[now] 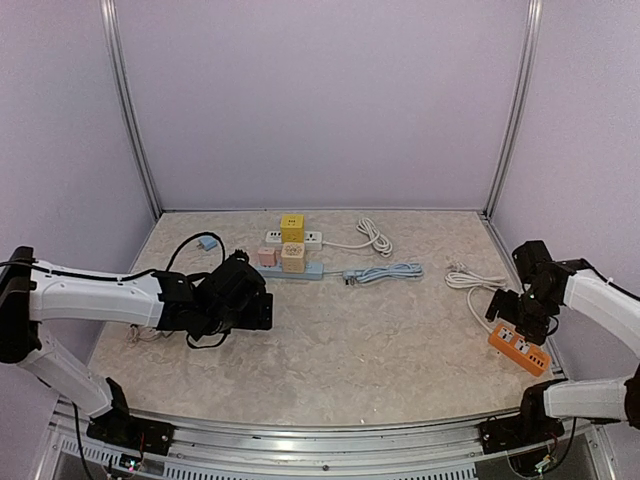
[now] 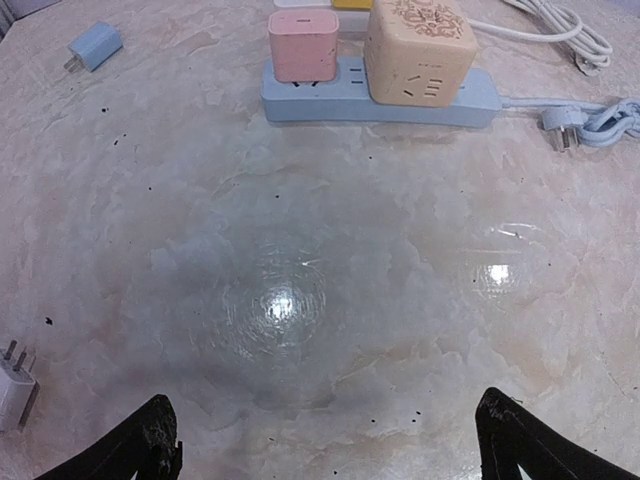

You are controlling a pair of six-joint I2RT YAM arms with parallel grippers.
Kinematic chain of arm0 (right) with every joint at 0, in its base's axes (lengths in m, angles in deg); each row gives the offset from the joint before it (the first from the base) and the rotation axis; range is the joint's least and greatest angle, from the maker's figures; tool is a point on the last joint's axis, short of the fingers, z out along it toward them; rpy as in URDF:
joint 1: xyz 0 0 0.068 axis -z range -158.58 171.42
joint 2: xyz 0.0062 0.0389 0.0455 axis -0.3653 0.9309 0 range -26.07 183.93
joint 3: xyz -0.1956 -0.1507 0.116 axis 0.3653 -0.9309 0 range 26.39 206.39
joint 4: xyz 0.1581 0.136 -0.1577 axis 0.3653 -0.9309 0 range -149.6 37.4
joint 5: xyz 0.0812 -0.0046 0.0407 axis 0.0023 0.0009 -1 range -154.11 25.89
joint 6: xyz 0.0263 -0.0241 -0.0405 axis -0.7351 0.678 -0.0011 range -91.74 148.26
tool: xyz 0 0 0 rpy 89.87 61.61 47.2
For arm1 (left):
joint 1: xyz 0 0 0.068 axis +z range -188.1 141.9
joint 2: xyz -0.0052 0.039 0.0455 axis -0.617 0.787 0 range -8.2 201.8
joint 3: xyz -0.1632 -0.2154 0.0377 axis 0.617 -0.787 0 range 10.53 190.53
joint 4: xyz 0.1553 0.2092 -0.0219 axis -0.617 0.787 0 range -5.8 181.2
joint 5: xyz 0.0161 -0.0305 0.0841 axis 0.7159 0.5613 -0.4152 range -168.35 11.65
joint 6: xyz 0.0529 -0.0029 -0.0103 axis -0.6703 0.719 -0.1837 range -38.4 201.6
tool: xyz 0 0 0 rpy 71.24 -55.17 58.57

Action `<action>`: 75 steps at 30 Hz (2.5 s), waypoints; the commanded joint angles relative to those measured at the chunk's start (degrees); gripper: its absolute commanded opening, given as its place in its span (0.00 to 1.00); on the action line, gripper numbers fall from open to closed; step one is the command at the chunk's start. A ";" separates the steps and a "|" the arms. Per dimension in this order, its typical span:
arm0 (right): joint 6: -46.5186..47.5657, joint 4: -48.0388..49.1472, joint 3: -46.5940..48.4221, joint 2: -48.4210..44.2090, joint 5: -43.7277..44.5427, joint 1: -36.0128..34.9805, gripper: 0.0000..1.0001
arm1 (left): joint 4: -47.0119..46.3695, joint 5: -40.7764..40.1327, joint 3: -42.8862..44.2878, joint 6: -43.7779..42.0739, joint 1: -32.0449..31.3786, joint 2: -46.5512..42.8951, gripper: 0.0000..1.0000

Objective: Insert the plug
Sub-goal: Move the socket to the center of the board.

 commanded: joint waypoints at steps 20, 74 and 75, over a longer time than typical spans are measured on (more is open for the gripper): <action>4.34 17.08 -9.54 4.32 -14.20 11.08 1.00 | 1.44 -0.73 -1.06 1.28 -0.56 -0.68 0.99; 3.56 8.64 21.47 4.72 -0.90 -31.41 1.00 | -27.22 44.71 18.90 -37.57 0.91 23.34 0.99; 3.39 7.89 21.26 3.24 -0.32 -31.42 1.00 | -26.60 47.38 20.59 -38.08 1.45 24.53 0.99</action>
